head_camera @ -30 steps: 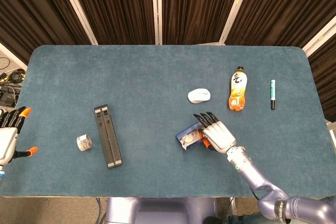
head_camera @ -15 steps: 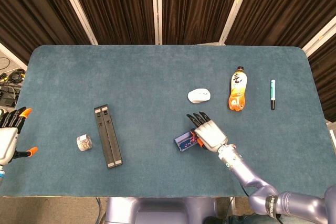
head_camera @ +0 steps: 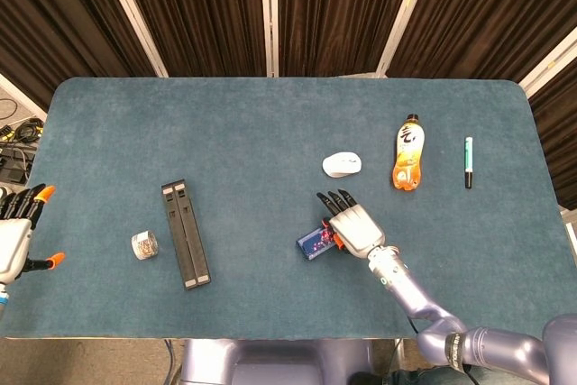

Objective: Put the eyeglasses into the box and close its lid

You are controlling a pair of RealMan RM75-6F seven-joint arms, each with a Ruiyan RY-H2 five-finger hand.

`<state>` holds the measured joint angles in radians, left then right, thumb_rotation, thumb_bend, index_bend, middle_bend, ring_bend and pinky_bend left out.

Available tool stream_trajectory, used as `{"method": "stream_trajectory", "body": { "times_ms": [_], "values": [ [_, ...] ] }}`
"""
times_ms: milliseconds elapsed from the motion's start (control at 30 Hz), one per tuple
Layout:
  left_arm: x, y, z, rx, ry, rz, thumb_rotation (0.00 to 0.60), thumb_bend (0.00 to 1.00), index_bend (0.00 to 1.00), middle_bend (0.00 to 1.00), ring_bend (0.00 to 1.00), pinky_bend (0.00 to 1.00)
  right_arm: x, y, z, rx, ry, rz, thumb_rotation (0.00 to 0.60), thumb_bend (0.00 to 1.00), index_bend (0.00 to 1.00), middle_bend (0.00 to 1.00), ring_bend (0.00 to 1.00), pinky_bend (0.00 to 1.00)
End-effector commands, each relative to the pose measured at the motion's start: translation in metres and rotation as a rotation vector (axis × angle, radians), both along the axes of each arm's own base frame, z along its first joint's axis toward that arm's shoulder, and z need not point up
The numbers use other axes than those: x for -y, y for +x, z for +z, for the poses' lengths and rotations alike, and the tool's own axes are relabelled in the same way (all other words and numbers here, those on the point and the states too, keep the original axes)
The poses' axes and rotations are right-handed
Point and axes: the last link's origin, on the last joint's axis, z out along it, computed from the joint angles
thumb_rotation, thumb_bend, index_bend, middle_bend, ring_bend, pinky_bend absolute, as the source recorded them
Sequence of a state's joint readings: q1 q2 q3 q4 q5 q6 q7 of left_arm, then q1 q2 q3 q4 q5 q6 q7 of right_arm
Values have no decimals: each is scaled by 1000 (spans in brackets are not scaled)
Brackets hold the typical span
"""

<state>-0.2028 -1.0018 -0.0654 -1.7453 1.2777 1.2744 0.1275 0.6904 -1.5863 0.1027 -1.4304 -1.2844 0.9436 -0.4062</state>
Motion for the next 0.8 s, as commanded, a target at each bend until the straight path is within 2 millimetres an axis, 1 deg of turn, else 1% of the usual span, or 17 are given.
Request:
{"method": "stream_trajectory", "body": {
  "times_ms": [33,100,300,367,467,600,800],
  "values": [
    [0,0,0,0,-1,2,600,0,0,0,0,0,0,2,-1,23,-16,-2,600,382,298,15,0,0],
    [-1,0,0,-1,-1,2,600,0,0,0,0,0,0,3,-2,31,-28,3,600,314,227,17,0,0],
    [-1,-1,-1,-2,0,3,600,0,0,0,0,0,0,6,-5,63,-40,3,600,110,140,3,0,0],
    [-1,-1,0,-2,0,5,600,0,0,0,0,0,-1,11,-1,108,-39,7,600,76,123,0,0,0],
    [-2,-2,-1,-3,-1,8,600,0,0,0,0,0,-5,20,11,155,-24,33,600,74,108,0,0,0],
    [-2,-1,-2,-6,-8,8,600,0,0,0,0,0,-9,25,25,139,32,54,600,71,73,0,0,0],
    [-1,0,-2,-6,-5,5,600,0,0,0,0,0,-5,19,24,59,90,48,600,68,50,0,0,0]
  ]
}}
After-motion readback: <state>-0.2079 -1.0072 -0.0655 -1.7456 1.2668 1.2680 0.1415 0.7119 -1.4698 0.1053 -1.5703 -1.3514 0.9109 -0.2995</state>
